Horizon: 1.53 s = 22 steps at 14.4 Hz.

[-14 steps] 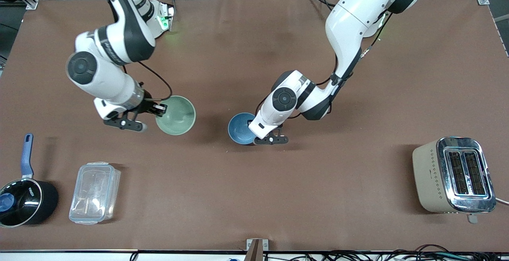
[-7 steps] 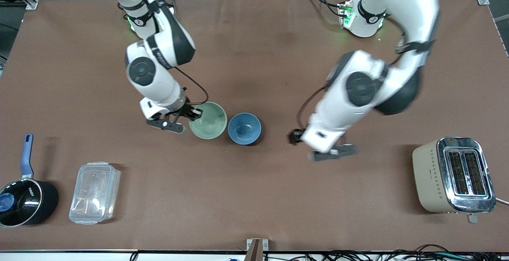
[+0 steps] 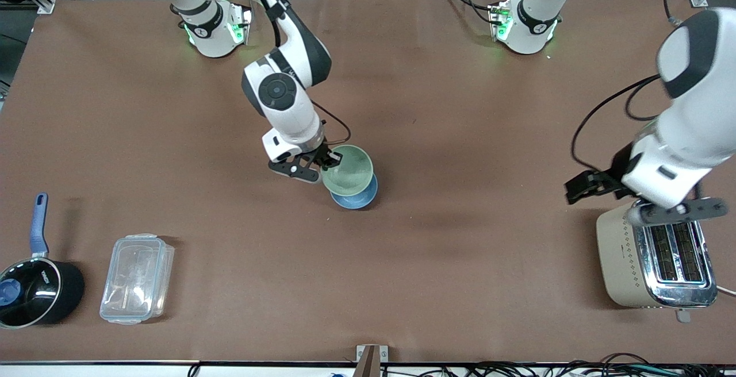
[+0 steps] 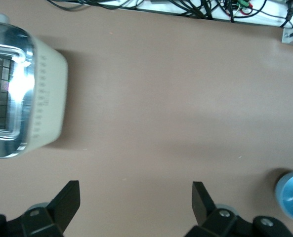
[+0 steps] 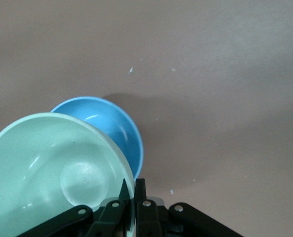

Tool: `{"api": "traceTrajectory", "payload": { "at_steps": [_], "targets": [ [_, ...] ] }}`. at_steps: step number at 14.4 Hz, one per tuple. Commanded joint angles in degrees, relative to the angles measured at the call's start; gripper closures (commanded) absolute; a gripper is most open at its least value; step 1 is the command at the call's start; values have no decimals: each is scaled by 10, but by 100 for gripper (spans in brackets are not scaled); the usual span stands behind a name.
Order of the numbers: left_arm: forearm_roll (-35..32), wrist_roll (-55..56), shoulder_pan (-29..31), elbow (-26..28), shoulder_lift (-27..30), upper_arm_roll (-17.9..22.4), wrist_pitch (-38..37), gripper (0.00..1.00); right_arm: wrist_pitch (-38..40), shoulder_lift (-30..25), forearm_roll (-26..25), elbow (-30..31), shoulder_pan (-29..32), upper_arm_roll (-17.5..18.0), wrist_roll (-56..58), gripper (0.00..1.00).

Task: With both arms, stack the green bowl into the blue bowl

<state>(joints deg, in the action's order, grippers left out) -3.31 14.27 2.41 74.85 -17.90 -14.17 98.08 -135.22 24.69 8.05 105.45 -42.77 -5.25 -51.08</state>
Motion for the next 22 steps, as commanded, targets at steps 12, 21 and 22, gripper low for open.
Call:
{"api": "traceTrajectory", "payload": {
  "at_steps": [12, 21, 22],
  "targets": [
    [-1, -191, 57, 34, 120, 6, -130, 0, -66, 55, -15, -6, -16, -13, -26, 99],
    [15, -179, -52, 142, 204, 99, -124, 0, -52, 55, -15, -21, -8, -13, -22, 0],
    [15, -172, -57, 154, 213, 99, -122, 0, -33, 46, -15, -26, 0, -14, -21, 0]
  ]
}}
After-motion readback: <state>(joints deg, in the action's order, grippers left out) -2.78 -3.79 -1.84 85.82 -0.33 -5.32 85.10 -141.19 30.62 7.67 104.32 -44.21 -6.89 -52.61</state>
